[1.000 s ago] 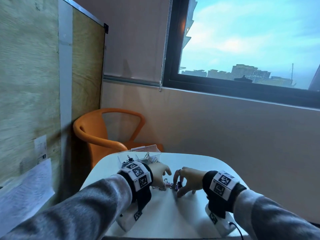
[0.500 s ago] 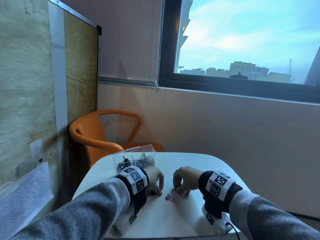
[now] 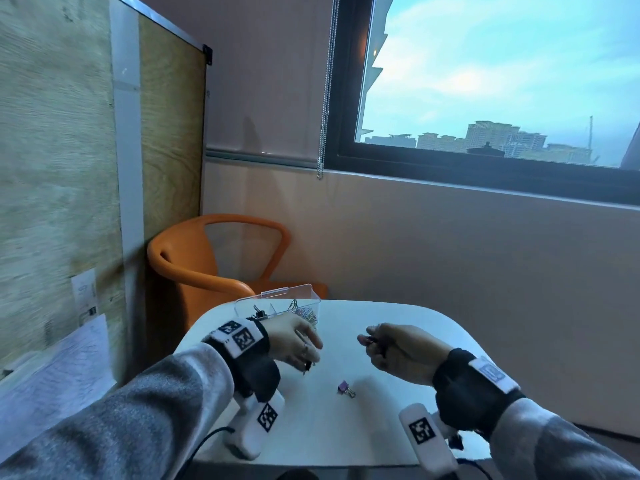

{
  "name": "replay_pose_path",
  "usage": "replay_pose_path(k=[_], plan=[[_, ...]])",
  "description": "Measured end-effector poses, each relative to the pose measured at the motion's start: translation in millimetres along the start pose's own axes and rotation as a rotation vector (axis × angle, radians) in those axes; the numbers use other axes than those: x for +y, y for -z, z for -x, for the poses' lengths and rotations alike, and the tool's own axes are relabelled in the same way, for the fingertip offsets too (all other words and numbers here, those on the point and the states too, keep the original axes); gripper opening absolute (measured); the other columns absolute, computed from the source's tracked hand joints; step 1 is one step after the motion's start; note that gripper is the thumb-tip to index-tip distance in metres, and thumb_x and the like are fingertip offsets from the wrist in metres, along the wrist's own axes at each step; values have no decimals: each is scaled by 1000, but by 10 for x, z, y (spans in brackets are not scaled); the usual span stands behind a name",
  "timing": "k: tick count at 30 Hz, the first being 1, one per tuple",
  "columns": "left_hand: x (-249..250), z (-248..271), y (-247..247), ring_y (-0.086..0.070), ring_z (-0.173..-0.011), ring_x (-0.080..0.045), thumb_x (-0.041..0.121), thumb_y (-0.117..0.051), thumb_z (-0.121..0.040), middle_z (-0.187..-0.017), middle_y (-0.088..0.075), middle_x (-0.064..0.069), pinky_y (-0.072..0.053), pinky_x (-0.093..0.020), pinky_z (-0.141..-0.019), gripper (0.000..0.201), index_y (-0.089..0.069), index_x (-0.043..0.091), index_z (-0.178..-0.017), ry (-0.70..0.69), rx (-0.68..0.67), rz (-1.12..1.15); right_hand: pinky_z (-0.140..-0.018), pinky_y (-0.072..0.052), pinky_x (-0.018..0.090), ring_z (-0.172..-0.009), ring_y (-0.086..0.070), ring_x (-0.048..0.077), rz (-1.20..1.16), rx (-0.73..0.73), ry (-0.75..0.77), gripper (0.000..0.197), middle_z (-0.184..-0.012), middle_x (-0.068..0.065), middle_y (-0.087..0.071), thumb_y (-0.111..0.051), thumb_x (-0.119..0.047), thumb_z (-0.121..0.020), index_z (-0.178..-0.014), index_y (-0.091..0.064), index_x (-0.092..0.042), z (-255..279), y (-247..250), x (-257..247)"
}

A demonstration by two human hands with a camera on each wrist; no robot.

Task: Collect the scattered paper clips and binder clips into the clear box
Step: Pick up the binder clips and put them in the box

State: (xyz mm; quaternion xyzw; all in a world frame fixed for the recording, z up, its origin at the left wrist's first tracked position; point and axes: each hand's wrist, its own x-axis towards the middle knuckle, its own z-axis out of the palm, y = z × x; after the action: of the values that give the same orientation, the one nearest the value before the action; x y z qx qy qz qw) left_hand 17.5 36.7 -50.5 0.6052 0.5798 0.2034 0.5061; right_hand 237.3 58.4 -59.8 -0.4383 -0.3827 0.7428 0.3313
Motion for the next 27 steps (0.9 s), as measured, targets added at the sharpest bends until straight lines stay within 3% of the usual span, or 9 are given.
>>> replay_pose_path(k=[2,6,12,17,20,22,23,25,27], plan=[[20,66,80,-65,-68,-17,-4,-64,-82,-82,-63,-11,-59,-24,-62,14,-59,7,-88,-66,32,222,-44,-37,19,-55,-39,14,-52,10,-19,24,-72,7,-54,-32,-3,-91,-73,-43,-12,11,9,39],[98,151,320,-64,-69,-19,-7,-67,-78,-84,-62,-12,-59,-22,-60,18,-60,7,-87,-299,327,395,-45,-31,20,-51,-35,13,40,35,-80,21,-69,4,-48,-32,-9,-86,-68,-42,-14,38,-27,71],[-68,112,646,-61,-71,-17,5,-74,-76,-80,-65,-3,-53,-19,-62,24,-57,21,-79,-365,629,-183,-45,-22,21,-48,-30,12,367,107,-101,40,-59,-2,-39,-40,-44,-94,-61,-37,-20,27,-201,20],[-249,24,574,-56,-65,-6,5,-73,-75,-79,-65,6,-39,-6,-58,28,-60,29,-77,-388,593,-407,-47,-23,21,-52,-28,13,917,96,-97,22,-64,-1,-34,-38,-20,-93,-72,-42,-17,4,-314,25],[-263,38,569,-45,-57,1,17,-73,-78,-72,-55,16,-31,-10,-52,20,-64,23,-95,-390,657,-481,-48,-24,24,-50,-27,15,1367,49,-140,29,-63,1,-32,-39,-35,-95,-77,-45,-14,-22,-374,62],[-272,47,596,-48,-63,-8,25,-72,-78,-75,-55,10,-35,-20,-59,27,-63,24,-103,-383,688,-464,-49,-30,25,-51,-36,17,1642,31,-109,43,-61,1,-41,-47,-54,-89,-82,-51,-12,-24,-392,95],[-284,45,619,-52,-74,-13,27,-73,-77,-86,-59,6,-40,-25,-68,31,-62,25,-106,-385,707,-441,-52,-32,26,-56,-41,18,1711,19,-90,46,-65,3,-47,-51,-58,-85,-83,-54,-12,-33,-395,111],[-321,25,678,-53,-102,-20,38,-73,-69,-113,-58,0,-44,-36,-91,48,-58,28,-114,-343,743,-397,-54,-33,25,-63,-43,18,1758,-27,-60,44,-73,5,-52,-56,-56,-83,-78,-56,-12,-69,-401,140],[-332,49,733,-48,-118,-23,50,-73,-56,-131,-49,-4,-41,-42,-102,78,-48,30,-128,-226,686,-392,-47,-30,20,-53,-37,14,1774,-67,-51,44,-62,2,-47,-55,-49,-87,-62,-49,-14,-90,-421,148]])
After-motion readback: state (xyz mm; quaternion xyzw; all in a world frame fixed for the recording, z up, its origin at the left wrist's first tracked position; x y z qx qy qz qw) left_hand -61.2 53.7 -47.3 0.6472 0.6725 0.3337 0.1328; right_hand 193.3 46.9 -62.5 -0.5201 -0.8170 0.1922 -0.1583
